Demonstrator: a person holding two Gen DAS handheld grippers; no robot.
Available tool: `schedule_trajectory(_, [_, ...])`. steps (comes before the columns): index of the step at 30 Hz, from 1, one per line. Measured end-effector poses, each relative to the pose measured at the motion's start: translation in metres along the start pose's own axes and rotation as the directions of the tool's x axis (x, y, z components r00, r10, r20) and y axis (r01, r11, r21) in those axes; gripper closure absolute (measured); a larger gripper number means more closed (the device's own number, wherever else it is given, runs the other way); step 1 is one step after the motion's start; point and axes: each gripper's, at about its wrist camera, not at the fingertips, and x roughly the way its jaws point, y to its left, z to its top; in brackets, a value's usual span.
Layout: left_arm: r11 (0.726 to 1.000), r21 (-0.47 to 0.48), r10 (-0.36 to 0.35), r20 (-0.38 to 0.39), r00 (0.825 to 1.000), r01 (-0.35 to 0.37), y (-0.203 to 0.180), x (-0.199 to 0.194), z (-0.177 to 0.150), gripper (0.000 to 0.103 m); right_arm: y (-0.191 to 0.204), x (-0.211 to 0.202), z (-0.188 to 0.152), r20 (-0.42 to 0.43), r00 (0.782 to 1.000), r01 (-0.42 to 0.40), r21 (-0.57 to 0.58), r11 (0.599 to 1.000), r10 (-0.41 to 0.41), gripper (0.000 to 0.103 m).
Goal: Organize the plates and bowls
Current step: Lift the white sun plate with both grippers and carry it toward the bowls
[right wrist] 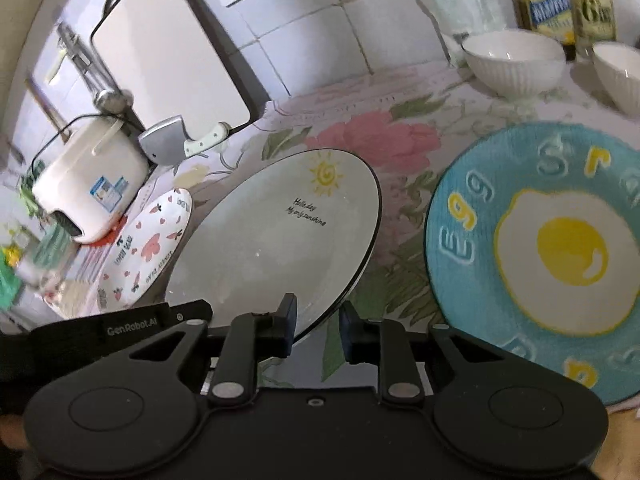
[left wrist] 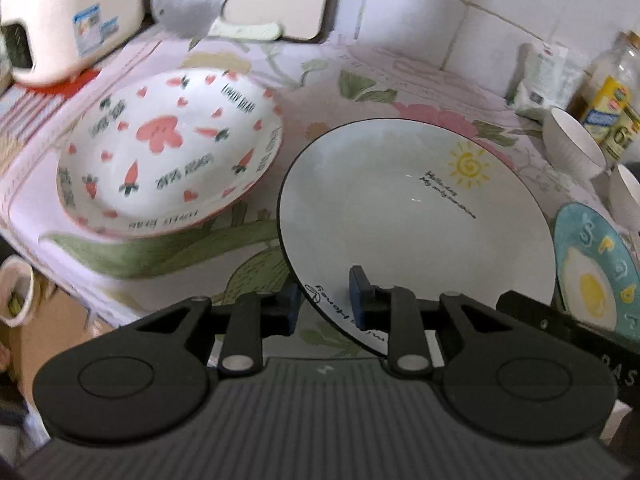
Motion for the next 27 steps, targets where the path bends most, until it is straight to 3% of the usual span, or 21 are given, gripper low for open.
schedule_trajectory(4, [0.998, 0.048, 0.03, 0.024, 0.999, -0.032, -0.013, -0.005, 0.008, 0.079, -0.001, -0.014, 0.009, 0.067, 0.997, -0.029, -0.032, 0.999, 0.031, 0.077])
schedule_trajectory(5, [1.0, 0.016, 0.005, 0.008, 1.0, -0.005, -0.011, -0.002, 0.013, 0.08, 0.005, -0.018, 0.012, 0.077, 0.995, -0.052, -0.091, 0.994, 0.059, 0.1])
schedule_trajectory(6, [1.0, 0.008, -0.009, -0.012, 1.0, 0.009, -0.011, 0.001, 0.017, 0.084, 0.013, -0.019, 0.016, 0.069, 0.994, -0.082, -0.118, 0.99, 0.09, 0.102])
schedule_trajectory(8, [1.0, 0.004, -0.006, -0.022, 1.0, 0.006, -0.018, 0.006, 0.022, 0.086, 0.029, -0.014, 0.023, 0.056, 0.997, -0.046, -0.141, 0.989, 0.054, 0.102])
schedule_trajectory(11, [0.987, -0.149, -0.072, -0.109, 0.991, 0.055, -0.004, 0.018, 0.032, 0.087, 0.031, -0.008, 0.028, 0.047, 0.998, -0.04, -0.117, 0.992, 0.046, 0.101])
schedule_trajectory(16, [0.988, -0.146, -0.071, -0.113, 0.991, 0.054, -0.002, 0.022, 0.028, 0.088, -0.002, -0.008, 0.03, 0.023, 1.0, -0.007, 0.031, 1.0, 0.006, 0.088])
schedule_trajectory(19, [0.987, -0.152, -0.079, -0.114, 0.99, 0.061, -0.001, 0.022, 0.026, 0.088, -0.017, -0.006, 0.026, 0.017, 1.0, 0.005, 0.124, 0.992, -0.007, 0.065])
schedule_trajectory(23, [0.983, -0.169, -0.087, -0.122, 0.989, 0.066, 0.0, 0.023, 0.026, 0.088, -0.016, 0.0, 0.02, -0.009, 1.0, 0.005, 0.127, 0.992, -0.004, 0.064])
schedule_trajectory(27, [0.98, -0.182, -0.106, -0.125, 0.987, 0.082, 0.002, 0.022, 0.026, 0.088, -0.021, 0.006, 0.015, -0.026, 0.998, -0.053, 0.202, 0.978, 0.06, 0.064])
